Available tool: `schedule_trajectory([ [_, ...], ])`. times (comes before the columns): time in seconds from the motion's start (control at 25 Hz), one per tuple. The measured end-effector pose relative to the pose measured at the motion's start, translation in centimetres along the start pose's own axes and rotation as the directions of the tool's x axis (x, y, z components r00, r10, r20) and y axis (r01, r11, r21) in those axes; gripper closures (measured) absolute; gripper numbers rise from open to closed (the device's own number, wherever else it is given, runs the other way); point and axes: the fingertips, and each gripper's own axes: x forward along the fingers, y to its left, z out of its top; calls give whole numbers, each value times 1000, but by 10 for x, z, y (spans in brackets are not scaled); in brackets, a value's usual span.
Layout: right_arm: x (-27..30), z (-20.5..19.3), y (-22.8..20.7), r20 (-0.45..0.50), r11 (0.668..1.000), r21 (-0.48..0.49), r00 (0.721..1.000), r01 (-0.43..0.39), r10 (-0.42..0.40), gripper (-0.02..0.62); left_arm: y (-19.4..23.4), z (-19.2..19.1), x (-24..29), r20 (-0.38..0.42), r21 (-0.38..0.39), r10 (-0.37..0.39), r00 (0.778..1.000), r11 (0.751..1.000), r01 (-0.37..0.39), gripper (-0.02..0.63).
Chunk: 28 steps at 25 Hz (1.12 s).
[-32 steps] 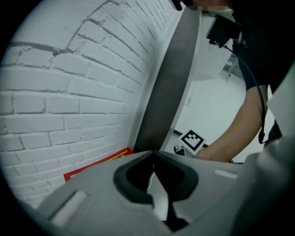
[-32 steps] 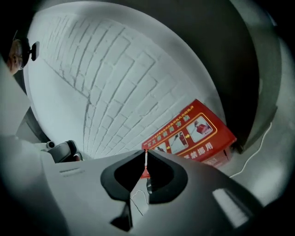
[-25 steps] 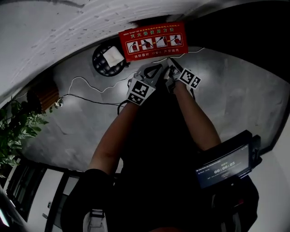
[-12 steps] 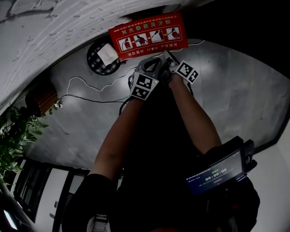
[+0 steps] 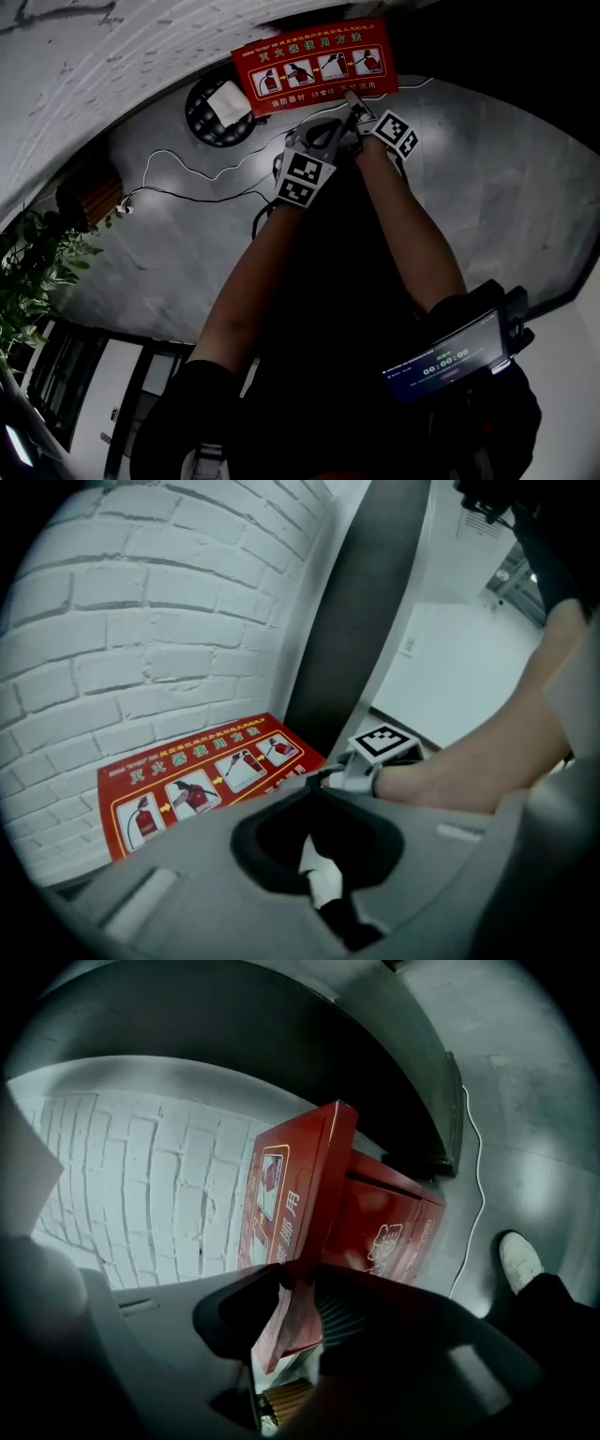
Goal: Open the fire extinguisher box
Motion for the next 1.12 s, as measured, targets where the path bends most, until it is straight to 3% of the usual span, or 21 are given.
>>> schedule_trajectory([
  [0.28, -17, 0, 27, 11, 998, -66, 1000, -15, 16, 483, 8, 14, -17, 36, 2, 35, 999, 999, -35, 603],
  [0.64, -47, 20, 117, 77, 988, -64, 987, -138, 143, 500, 7, 69, -62, 89, 23, 52, 995, 998, -55, 603],
  [0.92, -21, 48, 176, 120, 959, -76, 952, -273, 281, 517, 15, 94, -81, 152, 25, 68, 986, 997, -73, 603],
  [1.12, 1, 69, 207, 115, 947, -104, 942, -306, 317, 532, 23, 108, -91, 191, 7, 95, 977, 995, -98, 603],
])
